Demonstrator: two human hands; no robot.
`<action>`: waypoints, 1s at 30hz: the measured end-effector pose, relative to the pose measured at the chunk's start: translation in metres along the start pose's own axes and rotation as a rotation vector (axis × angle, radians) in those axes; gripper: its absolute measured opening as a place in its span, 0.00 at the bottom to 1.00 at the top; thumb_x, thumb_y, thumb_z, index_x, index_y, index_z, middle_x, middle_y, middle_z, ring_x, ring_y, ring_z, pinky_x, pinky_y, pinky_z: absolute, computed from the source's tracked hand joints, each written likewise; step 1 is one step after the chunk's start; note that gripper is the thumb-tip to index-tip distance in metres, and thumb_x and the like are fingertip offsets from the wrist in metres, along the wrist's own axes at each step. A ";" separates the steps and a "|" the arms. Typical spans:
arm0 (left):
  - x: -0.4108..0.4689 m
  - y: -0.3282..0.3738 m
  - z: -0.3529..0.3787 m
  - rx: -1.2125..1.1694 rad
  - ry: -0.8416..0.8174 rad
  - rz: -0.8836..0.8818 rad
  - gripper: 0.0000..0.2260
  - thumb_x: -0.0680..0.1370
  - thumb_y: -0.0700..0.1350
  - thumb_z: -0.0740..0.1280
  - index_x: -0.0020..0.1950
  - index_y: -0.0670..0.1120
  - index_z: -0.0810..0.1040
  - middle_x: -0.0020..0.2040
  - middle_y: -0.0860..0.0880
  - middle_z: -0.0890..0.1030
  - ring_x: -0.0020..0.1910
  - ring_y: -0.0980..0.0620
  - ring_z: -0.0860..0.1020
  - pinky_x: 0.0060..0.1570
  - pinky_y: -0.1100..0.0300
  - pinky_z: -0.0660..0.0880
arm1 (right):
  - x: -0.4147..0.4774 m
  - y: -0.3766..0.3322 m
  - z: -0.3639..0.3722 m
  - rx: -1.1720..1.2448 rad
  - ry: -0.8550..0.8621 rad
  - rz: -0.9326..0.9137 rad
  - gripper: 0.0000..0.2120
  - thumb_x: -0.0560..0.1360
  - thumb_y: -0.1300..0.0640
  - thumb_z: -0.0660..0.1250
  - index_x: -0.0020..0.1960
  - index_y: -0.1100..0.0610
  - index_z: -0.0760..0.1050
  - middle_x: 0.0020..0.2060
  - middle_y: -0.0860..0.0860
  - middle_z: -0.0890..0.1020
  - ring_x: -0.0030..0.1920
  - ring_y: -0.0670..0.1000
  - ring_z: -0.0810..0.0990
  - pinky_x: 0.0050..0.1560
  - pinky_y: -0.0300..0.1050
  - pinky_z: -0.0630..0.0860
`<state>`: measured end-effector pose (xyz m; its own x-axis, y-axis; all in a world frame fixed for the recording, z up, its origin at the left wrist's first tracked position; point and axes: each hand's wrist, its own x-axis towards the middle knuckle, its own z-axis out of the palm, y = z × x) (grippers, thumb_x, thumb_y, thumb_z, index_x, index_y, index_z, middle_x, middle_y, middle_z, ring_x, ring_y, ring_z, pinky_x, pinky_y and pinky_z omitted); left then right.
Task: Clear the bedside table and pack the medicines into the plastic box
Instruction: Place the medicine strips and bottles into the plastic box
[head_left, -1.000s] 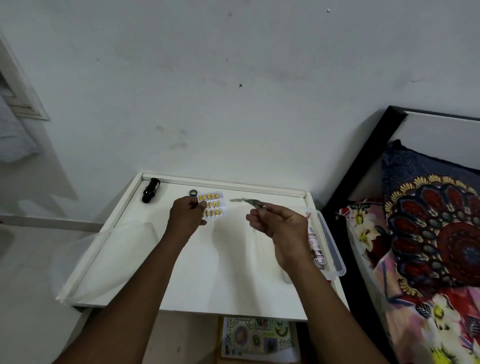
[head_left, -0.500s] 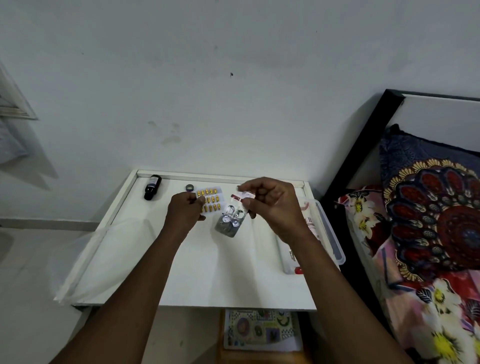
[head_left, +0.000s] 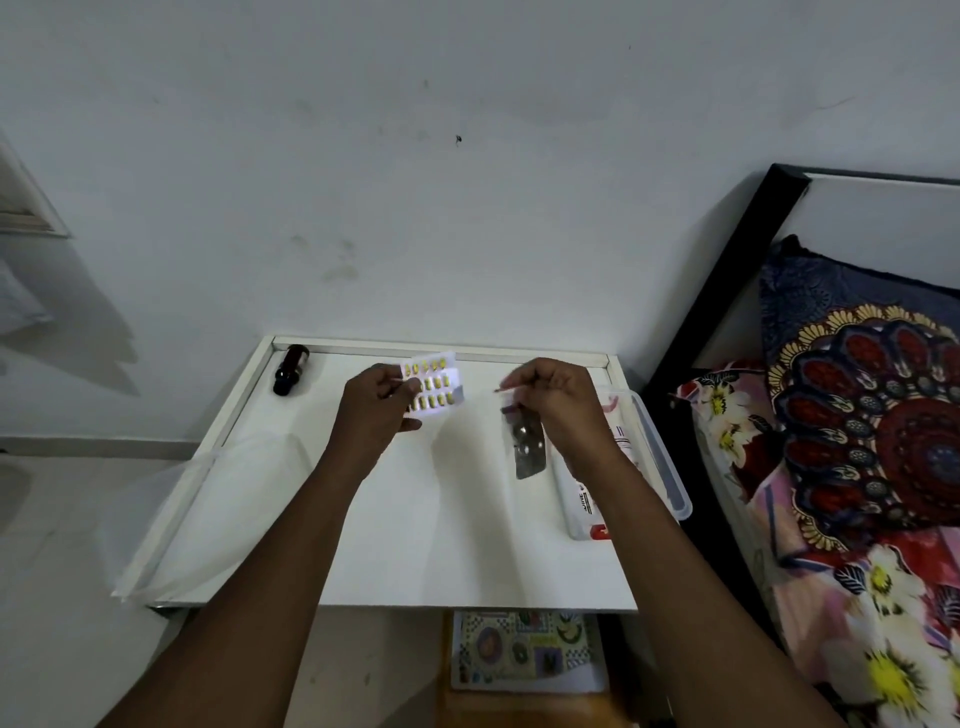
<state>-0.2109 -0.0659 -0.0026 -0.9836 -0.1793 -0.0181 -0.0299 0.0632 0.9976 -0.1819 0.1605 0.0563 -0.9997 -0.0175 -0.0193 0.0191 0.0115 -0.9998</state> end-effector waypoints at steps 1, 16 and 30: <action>-0.002 0.006 0.001 -0.008 -0.004 0.084 0.04 0.79 0.40 0.71 0.53 0.43 0.81 0.48 0.40 0.85 0.43 0.48 0.84 0.38 0.53 0.83 | 0.002 0.001 -0.001 0.012 0.065 0.101 0.09 0.72 0.74 0.61 0.40 0.66 0.78 0.31 0.58 0.78 0.28 0.53 0.74 0.30 0.41 0.69; -0.009 0.021 0.012 0.273 -0.205 0.633 0.12 0.75 0.38 0.75 0.56 0.49 0.86 0.68 0.57 0.80 0.69 0.53 0.76 0.65 0.62 0.73 | 0.011 0.022 -0.004 0.332 -0.011 0.365 0.13 0.72 0.62 0.72 0.34 0.55 0.69 0.28 0.51 0.64 0.25 0.48 0.56 0.27 0.37 0.52; -0.009 0.020 0.024 -0.124 -0.230 0.122 0.06 0.79 0.40 0.72 0.55 0.40 0.83 0.44 0.43 0.87 0.40 0.49 0.83 0.40 0.57 0.80 | 0.006 0.031 0.007 0.099 -0.063 0.237 0.04 0.70 0.58 0.76 0.37 0.57 0.84 0.34 0.58 0.83 0.26 0.49 0.67 0.26 0.37 0.60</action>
<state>-0.2065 -0.0399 0.0155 -0.9935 0.0505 0.1019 0.0992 -0.0528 0.9937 -0.1868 0.1539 0.0248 -0.9642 -0.0881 -0.2502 0.2569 -0.0749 -0.9635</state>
